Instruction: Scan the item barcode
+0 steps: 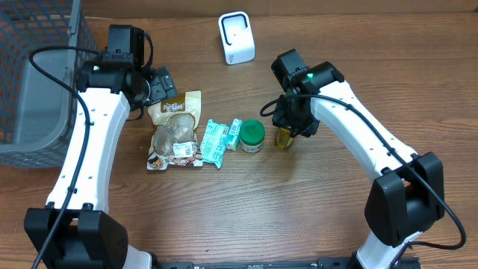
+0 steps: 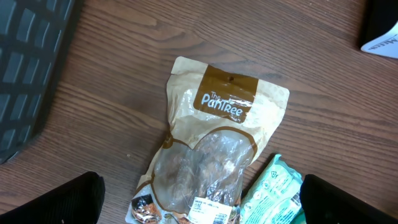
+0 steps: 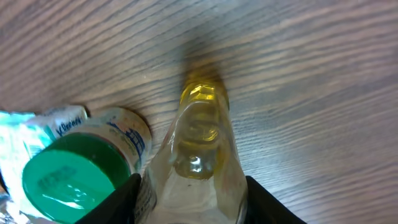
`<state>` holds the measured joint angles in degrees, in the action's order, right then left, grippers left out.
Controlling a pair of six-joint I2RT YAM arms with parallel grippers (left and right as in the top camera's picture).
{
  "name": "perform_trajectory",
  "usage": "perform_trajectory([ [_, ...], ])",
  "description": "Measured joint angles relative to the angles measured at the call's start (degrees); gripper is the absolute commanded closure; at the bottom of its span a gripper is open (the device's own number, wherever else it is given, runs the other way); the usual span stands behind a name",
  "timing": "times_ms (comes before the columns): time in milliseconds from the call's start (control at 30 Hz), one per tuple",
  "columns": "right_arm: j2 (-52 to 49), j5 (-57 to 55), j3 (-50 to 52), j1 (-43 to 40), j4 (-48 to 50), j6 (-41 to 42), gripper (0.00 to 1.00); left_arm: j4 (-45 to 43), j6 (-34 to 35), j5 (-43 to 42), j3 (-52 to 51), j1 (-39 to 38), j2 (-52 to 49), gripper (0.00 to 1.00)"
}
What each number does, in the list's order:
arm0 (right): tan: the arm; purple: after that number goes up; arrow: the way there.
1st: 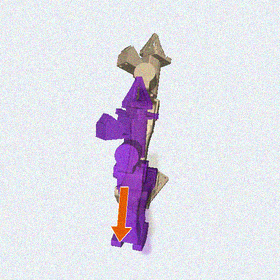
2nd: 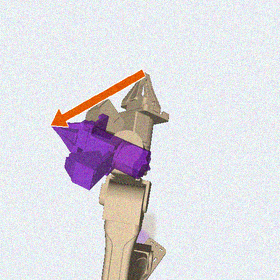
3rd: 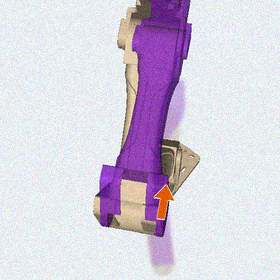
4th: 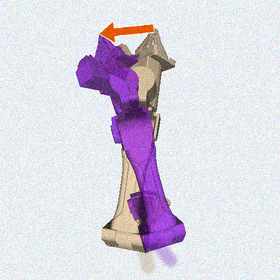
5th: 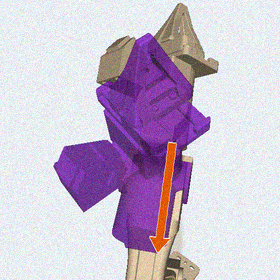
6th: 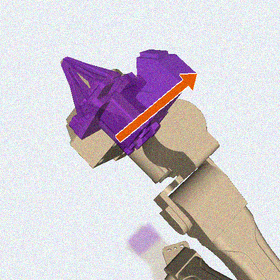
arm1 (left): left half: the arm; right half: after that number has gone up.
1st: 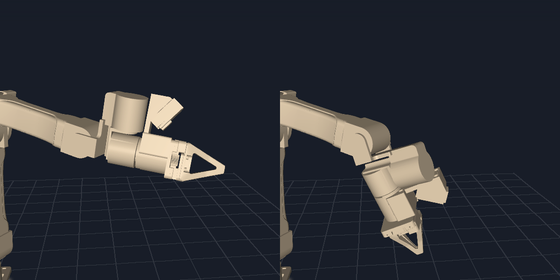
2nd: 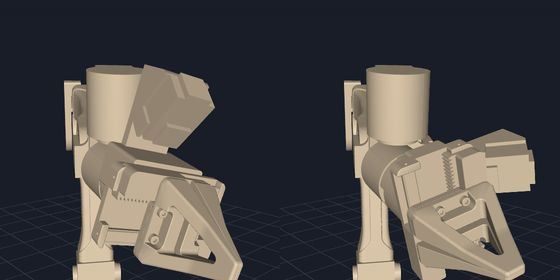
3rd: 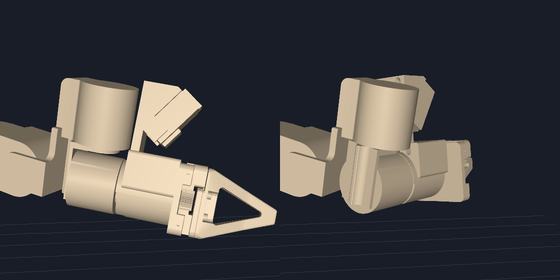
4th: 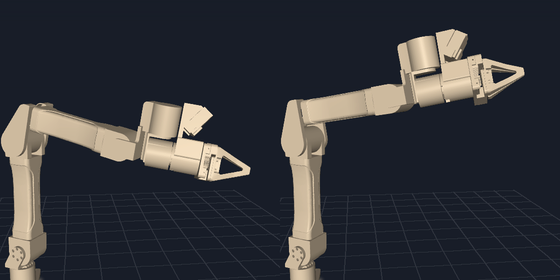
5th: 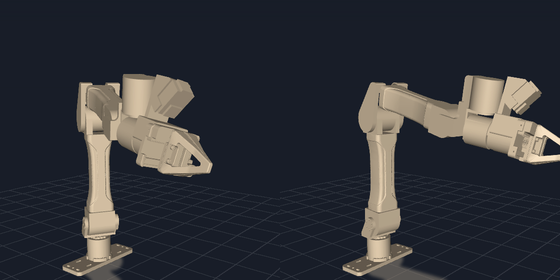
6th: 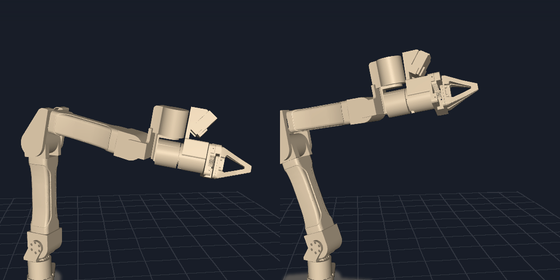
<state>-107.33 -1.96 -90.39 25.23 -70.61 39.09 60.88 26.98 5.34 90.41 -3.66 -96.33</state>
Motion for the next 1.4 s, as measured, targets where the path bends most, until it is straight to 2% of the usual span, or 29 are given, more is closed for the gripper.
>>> perform_trajectory([
  [133, 0.0, 0.0, 0.0, 0.0, -0.8, -5.8, 0.53, 0.0, 0.0, 0.0, 0.0, 0.0, 0.0, 0.00],
  [300, 0.0, 0.0, 0.0, 0.0, -0.7, -9.0, 0.52, 0.0, 0.0, 0.0, 0.0, 0.0, 0.0, 0.00],
  [967, 0.0, 0.0, 0.0, 0.0, 0.5, -10.6, 0.42, 0.0, 0.0, 0.0, 0.0, 0.0, 0.0, 0.01],
  [1167, 0.0, 0.0, 0.0, 0.0, 0.5, -10.6, 0.27, 0.0, 0.0, 0.0, 0.0, 0.0, 0.0, 0.01],
  [1267, 0.0, 0.0, 0.0, 0.0, 0.5, -10.5, 0.16, 0.0, 0.0, 0.0, 0.0, 0.0, 0.0, 0.00],
  [1367, 0.0, 0.0, 0.0, 0.0, 0.6, -10.3, 0.01, 0.0, 0.0, 0.0, 0.0, 0.0, 0.0, 0.01],
  [1400, 0.0, 0.0, 0.0, 0.0, 0.7, -10.2, 0.00, 0.0, 0.0, 0.0, 0.0, 0.0, 0.0, 0.00],
])
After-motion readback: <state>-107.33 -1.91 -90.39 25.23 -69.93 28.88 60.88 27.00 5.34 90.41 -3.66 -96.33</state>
